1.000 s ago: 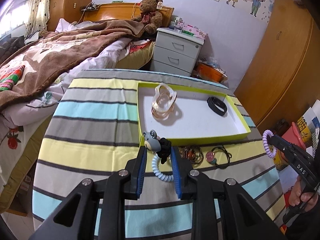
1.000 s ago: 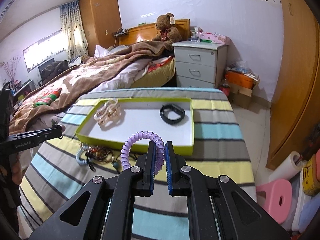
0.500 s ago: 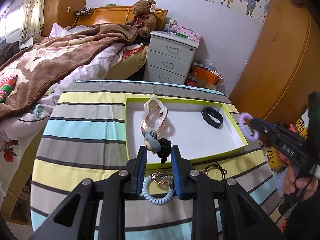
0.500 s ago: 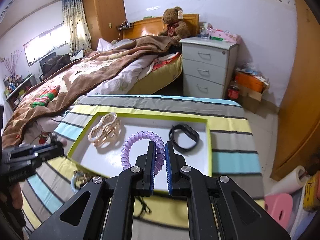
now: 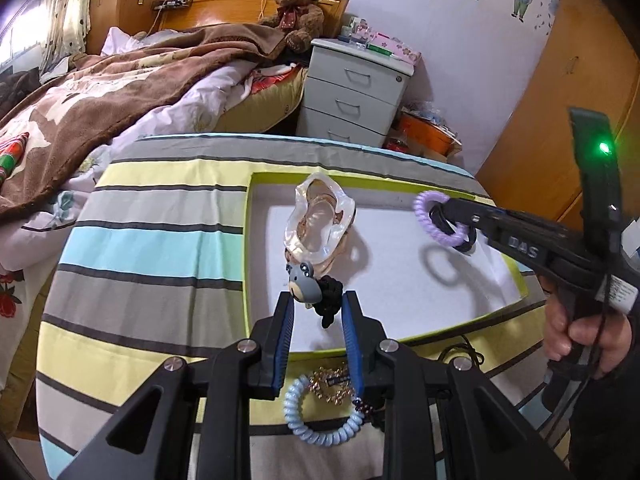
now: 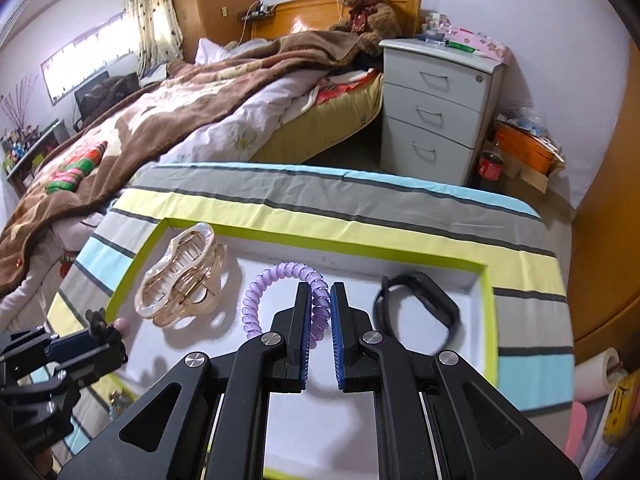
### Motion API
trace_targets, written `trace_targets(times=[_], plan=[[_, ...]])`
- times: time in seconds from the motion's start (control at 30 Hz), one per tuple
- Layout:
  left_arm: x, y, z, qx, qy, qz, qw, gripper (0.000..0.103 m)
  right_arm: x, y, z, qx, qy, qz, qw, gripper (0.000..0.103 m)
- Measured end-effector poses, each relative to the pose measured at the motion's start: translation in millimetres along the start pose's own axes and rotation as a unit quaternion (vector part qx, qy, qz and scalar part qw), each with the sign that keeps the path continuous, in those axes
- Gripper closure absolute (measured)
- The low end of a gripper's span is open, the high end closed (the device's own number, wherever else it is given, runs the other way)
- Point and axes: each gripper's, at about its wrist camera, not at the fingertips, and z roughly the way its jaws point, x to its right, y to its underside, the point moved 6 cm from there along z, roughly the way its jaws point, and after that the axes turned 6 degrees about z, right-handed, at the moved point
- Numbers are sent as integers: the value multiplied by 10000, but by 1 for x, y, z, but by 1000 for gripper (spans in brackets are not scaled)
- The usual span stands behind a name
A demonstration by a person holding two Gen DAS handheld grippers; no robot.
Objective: Organize jewelry
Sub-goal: 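Carry the bear charm with the left tool while the right tool carries the purple coil over the box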
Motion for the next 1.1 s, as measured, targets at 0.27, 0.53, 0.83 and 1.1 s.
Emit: trace_targets(times=[0.27,0.53,0.83,1.1], plan=[[-4,3,16,-170,-69,-54,9998,77,-3,-5,25,-208,37,-68,9998,93],[-5,4,26,-264,-95,-78,9996,77,-4,-4,39,-364,3,-83,9993,93],[-5,3,28,-298,-110,-87,9995,77,-5,-2,46,-445,20,-108,9990,93],[-6,3,28,-308,-82,-141,9994,76,-6,-2,49,-504,32,-97,9987,93]])
